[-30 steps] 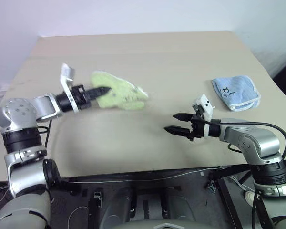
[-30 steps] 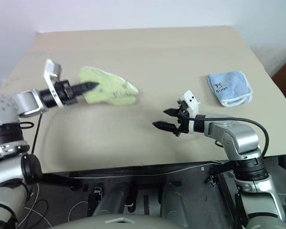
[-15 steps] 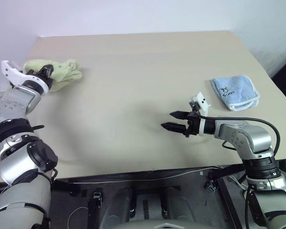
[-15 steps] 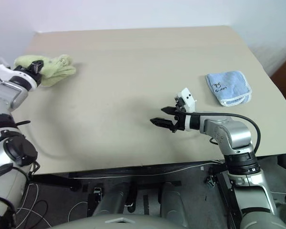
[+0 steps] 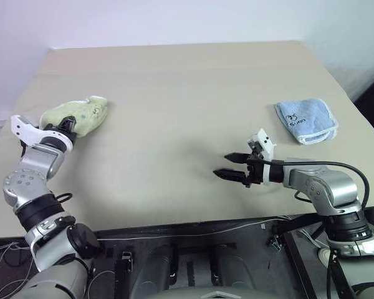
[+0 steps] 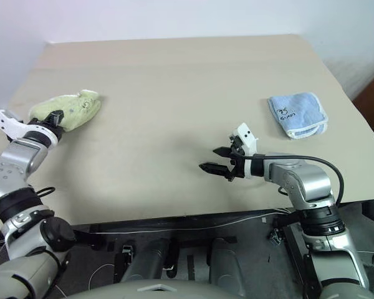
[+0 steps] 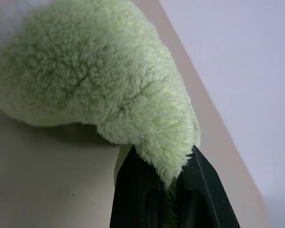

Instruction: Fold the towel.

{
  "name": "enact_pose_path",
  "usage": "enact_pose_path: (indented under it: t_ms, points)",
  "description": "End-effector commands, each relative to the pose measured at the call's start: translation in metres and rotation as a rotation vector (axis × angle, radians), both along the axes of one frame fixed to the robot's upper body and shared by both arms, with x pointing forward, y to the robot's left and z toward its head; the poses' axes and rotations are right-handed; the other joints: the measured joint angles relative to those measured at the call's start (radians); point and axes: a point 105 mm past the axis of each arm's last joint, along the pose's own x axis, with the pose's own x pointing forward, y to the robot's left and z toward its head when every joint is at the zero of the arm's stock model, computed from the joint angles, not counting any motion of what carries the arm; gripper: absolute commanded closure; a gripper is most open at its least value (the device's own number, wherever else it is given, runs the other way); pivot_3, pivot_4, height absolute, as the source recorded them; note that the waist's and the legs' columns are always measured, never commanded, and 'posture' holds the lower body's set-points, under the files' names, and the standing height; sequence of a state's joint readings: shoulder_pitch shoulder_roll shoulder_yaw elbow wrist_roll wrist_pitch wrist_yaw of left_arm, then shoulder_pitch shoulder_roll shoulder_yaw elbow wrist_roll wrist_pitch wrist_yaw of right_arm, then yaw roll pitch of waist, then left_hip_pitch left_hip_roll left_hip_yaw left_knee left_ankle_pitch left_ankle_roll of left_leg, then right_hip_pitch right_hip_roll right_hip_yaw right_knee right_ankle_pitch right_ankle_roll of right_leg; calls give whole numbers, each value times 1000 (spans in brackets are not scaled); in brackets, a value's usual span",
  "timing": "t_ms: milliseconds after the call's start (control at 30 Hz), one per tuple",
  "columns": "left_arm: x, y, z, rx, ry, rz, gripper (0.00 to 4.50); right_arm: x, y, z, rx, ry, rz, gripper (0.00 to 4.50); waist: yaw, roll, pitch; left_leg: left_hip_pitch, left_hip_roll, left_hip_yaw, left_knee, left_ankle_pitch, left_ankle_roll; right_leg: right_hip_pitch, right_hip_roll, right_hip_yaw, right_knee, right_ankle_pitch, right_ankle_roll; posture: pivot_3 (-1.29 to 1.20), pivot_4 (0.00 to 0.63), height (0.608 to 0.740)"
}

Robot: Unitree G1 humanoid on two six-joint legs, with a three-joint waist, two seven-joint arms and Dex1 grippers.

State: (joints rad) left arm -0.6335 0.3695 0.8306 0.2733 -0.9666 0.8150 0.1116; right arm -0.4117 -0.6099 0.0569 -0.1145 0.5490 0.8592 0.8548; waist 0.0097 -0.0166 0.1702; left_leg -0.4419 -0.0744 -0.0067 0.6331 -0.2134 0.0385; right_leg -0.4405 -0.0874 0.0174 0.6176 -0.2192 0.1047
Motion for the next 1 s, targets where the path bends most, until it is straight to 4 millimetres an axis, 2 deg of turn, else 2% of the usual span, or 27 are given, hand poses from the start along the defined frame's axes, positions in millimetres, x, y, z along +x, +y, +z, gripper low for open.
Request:
enact_pose_path:
  t_ms: [33,167,333,533,633,667,900,1000]
  points:
    - [1,1,17,-14,-40,32,4487,1,3,11,-4,-62,30,0,1,0,0,1,0,0,0,0,0,1,0,0,0,0,0,0,150,740]
    - [-1,-2,9,-57,-18,43,4487,3,3,10,-16,-73,27,0,1,0,0,1,0,0,2,0,0,1,0,0,1,0,0,0,150,740]
    - [-9,-9,-17,-117,58,61,4487,0,0,7,-33,-76,36,0,0,0,0,1,0,0,2,0,0,1,0,0,1,0,0,0,150,740]
    - [-20,-15,-34,-198,93,113,4487,2,-1,7,-40,-88,30,0,1,0,0,1,0,0,4,0,0,1,0,0,3,0,0,0,150,740]
    - [-21,-19,-36,-216,72,127,4487,2,2,4,-42,-90,37,0,1,0,0,1,0,0,4,0,0,2,0,0,3,0,0,0,150,740]
    - [-21,-19,-36,-222,68,134,3888,1,3,4,-43,-91,42,0,2,0,0,1,0,0,5,0,0,2,0,0,3,0,0,0,150,740]
    - [-26,-13,-34,-209,61,198,1561,2,4,6,-39,-100,47,0,2,0,0,1,0,0,6,0,0,3,0,0,3,0,0,0,150,740]
    - [-30,-22,-30,-168,65,110,508,1,3,7,-39,-104,50,0,1,0,0,1,0,0,6,0,0,3,0,0,3,0,0,0,150,740]
